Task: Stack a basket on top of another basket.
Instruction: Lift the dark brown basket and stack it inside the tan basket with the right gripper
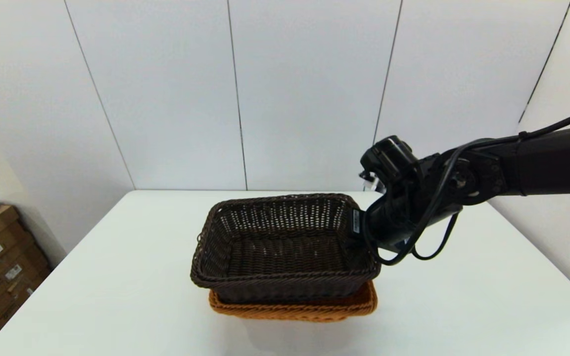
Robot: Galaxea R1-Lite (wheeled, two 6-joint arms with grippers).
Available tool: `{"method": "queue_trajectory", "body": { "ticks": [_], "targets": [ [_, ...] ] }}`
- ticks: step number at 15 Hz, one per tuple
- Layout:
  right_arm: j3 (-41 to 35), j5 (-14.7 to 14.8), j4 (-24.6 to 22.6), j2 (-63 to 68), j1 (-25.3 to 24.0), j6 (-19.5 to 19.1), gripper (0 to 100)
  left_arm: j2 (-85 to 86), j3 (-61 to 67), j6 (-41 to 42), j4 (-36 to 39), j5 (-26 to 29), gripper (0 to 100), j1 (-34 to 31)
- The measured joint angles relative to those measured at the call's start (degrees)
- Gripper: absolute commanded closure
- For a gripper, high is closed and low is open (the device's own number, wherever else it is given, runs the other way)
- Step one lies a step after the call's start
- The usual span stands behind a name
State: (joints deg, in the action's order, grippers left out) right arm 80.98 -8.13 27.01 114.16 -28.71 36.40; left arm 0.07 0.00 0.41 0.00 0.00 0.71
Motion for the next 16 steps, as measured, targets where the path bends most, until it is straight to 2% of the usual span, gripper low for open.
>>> {"method": "queue_trajectory", "body": {
  "ticks": [9,10,16],
  "targets": [
    [-0.15,-0.82,-0.01,0.35,0.99,0.41,100,0.0,0.0,0.02,0.0,0.0,0,0.0],
    [-0.15,-0.84,-0.01,0.28,1.17,0.39,0,0.0,0.0,0.0,0.0,0.0,0,0.0],
    [-0.11,-0.74,-0.01,0.24,1.62,0.41,0,0.0,0.0,0.0,0.0,0.0,0,0.0]
  ]
}}
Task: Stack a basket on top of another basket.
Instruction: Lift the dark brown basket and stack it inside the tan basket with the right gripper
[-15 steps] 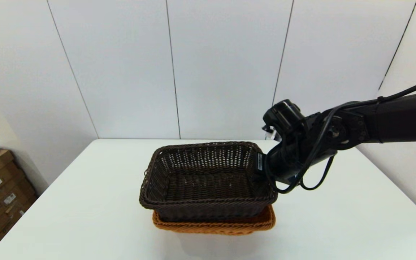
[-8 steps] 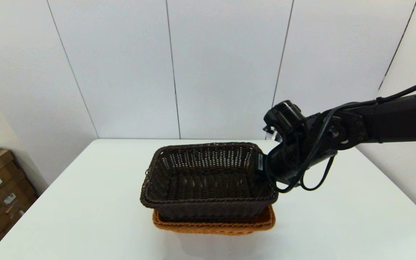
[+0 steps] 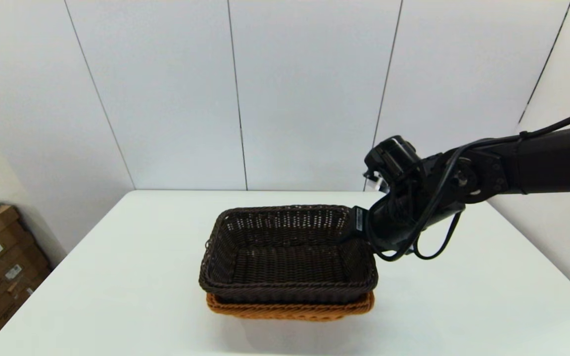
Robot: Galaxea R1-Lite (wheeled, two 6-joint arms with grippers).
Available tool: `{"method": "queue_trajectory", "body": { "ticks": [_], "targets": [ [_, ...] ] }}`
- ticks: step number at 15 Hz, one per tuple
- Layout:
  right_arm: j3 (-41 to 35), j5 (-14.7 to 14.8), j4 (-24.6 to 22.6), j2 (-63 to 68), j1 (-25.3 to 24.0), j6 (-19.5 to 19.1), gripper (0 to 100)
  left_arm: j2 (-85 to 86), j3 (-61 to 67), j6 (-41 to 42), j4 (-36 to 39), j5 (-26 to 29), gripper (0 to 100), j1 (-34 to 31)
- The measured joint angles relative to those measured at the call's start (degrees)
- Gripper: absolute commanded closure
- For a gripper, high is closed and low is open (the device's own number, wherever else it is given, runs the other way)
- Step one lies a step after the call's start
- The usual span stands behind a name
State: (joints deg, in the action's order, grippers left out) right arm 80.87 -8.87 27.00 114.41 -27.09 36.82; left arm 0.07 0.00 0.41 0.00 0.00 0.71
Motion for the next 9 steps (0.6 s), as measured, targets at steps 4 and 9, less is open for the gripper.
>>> {"method": "queue_trajectory", "body": {
  "ticks": [4,9],
  "targets": [
    [0.2,0.11,0.0,-1.51,1.18,0.11,0,0.0,0.0,0.0,0.0,0.0,0,0.0],
    [0.61,0.63,2.32,-10.19,7.61,-1.21,0,0.0,0.0,0.0,0.0,0.0,0,0.0]
  ]
}}
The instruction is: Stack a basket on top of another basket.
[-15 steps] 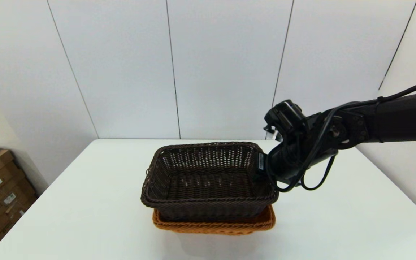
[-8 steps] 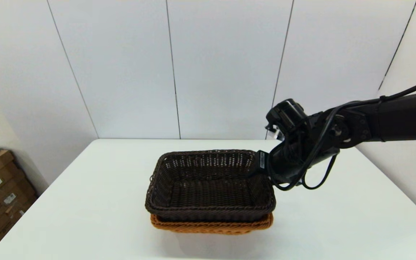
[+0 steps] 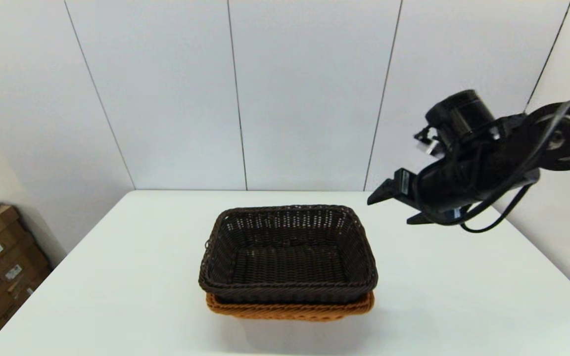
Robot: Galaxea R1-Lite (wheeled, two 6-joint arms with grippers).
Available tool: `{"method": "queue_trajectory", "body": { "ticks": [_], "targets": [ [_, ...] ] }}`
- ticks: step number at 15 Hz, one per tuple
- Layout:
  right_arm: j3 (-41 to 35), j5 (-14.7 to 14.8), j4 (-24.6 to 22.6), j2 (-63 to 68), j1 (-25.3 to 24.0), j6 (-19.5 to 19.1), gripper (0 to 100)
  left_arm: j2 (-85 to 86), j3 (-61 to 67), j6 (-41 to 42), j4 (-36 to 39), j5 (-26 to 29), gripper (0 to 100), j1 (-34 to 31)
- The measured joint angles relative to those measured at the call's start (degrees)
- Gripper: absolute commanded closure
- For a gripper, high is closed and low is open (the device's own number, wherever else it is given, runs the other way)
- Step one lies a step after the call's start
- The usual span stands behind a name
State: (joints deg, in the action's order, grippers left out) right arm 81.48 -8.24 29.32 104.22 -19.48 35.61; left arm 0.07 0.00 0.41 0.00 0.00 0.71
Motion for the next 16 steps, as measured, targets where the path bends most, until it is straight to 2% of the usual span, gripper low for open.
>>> {"method": "queue_trajectory", "body": {
  "ticks": [2,5,10,13,16],
  "targets": [
    [-0.63,2.65,2.76,-5.13,1.1,-1.21,0,0.0,0.0,0.0,0.0,0.0,0,0.0],
    [-4.45,8.11,3.91,-13.86,0.09,-2.18,0,0.0,0.0,0.0,0.0,0.02,0,0.0],
    [-17.32,13.6,4.25,-31.81,-2.16,-6.42,0,0.0,0.0,0.05,0.0,0.0,0,0.0],
    [-24.6,18.3,4.25,-41.9,-2.49,-7.85,0,0.0,0.0,0.02,0.0,0.0,0,0.0],
    [-30.24,19.57,4.24,-51.93,-0.8,-9.64,0,0.0,0.0,0.02,0.0,0.0,0,0.0]
  ]
}}
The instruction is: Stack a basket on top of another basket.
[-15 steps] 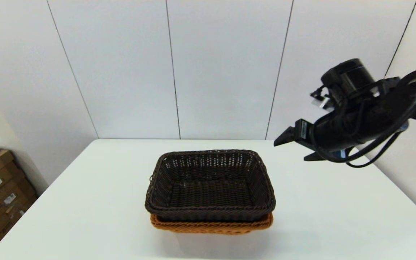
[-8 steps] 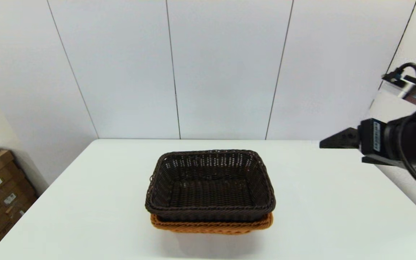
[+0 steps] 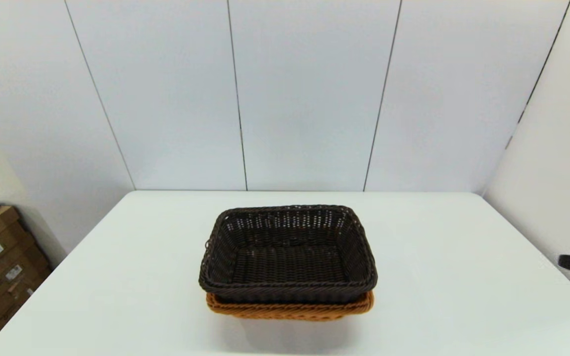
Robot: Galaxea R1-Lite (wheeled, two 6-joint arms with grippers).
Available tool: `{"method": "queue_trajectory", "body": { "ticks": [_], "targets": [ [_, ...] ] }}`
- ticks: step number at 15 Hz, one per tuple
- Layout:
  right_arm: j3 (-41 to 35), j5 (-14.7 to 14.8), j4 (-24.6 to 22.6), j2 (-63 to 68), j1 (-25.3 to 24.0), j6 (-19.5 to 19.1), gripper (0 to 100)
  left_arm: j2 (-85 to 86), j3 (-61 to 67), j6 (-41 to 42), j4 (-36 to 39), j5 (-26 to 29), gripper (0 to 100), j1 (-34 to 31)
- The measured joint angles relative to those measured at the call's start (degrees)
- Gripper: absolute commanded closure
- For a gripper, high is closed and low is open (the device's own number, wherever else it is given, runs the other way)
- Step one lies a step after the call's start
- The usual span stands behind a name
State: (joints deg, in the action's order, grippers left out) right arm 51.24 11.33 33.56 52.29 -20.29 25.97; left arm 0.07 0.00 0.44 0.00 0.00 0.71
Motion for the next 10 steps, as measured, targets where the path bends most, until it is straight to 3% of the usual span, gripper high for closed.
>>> {"method": "queue_trajectory", "body": {
  "ticks": [7,10],
  "targets": [
    [-9.68,-0.48,0.12,-22.3,12.76,-4.75,0,0.0,0.0,0.0,0.0,0.0,0,0.0],
    [-12.48,-0.77,0.15,-29.77,17.59,-8.67,0,0.0,0.0,0.0,0.0,0.0,0,0.0]
  ]
}}
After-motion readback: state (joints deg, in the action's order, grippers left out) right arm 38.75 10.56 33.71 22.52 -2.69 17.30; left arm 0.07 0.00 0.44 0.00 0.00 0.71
